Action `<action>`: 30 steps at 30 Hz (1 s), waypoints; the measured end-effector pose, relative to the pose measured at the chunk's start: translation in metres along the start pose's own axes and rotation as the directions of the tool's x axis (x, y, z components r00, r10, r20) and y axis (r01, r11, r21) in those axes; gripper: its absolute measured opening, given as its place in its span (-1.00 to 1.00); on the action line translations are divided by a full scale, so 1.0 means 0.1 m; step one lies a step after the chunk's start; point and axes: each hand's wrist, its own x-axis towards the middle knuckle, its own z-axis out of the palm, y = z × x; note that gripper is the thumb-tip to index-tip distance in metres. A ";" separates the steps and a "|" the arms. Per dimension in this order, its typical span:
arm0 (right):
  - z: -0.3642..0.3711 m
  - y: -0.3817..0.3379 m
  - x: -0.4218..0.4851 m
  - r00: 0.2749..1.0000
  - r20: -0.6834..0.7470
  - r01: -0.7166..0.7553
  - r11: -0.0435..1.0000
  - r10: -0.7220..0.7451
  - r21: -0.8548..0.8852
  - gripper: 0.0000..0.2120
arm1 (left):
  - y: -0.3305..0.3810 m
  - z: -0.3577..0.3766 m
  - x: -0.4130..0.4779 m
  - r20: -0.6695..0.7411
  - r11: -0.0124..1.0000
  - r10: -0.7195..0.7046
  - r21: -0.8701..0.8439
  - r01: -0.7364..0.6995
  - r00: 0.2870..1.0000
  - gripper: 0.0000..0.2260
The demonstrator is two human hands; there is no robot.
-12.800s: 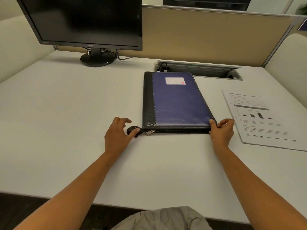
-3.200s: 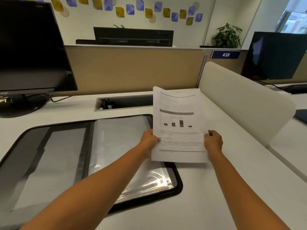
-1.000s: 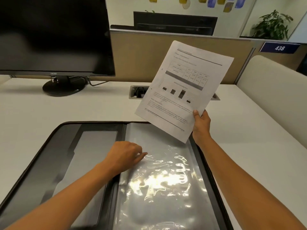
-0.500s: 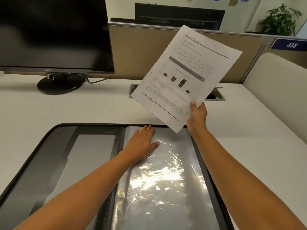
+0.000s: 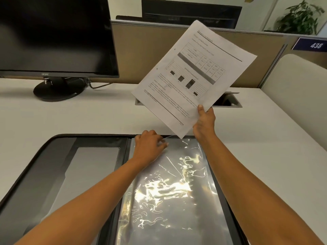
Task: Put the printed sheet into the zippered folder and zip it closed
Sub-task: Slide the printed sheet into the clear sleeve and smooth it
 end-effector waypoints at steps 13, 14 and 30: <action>0.16 0.02 0.08 0.996 0.093 0.027 0.987 -0.012 -0.156 -0.87 | 0.05 -0.05 -0.03 -0.099 0.971 0.119 -0.197 -0.137 0.988 -0.95; 0.14 0.03 0.07 0.994 0.111 0.027 0.983 -0.006 -0.183 -0.86 | 0.04 -0.07 -0.02 -0.107 0.970 0.127 -0.193 -0.146 0.986 -0.95; -0.24 -0.07 0.18 0.957 0.211 -0.089 0.894 0.199 -0.439 -0.67 | -0.34 -0.41 0.20 0.138 0.965 0.261 -0.068 -0.254 0.955 -0.71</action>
